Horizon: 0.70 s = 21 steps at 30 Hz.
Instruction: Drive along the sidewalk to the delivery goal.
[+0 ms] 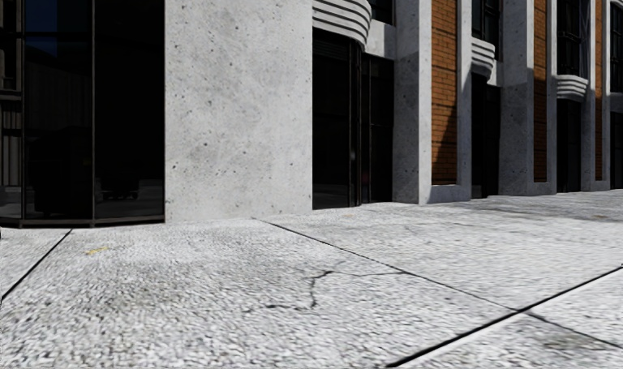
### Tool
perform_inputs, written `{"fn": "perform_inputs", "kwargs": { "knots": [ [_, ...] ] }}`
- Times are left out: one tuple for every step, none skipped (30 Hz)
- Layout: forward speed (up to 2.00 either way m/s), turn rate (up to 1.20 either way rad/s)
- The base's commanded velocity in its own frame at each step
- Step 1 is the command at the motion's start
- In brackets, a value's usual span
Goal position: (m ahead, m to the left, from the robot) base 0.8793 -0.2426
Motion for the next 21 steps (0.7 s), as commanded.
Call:
{"fn": "perform_inputs", "kwargs": {
  "knots": [
    [1.04,0.0],
    [1.04,0.0],
    [1.05,0.0],
    [1.05,0.0],
    [1.05,0.0],
    [1.05,0.0],
    [1.05,0.0],
    [1.06,0.0],
    [1.06,0.0],
    [1.11,0.0],
    [1.15,0.0],
    [1.16,0.0],
    [1.17,0.0],
    [1.17,0.0],
    [1.17,0.0],
    [1.17,0.0],
    [1.17,0.0],
    [1.17,0.0],
    [1.17,0.0],
    [1.15,0.0],
    [0.92,0.0]
  ]
}}
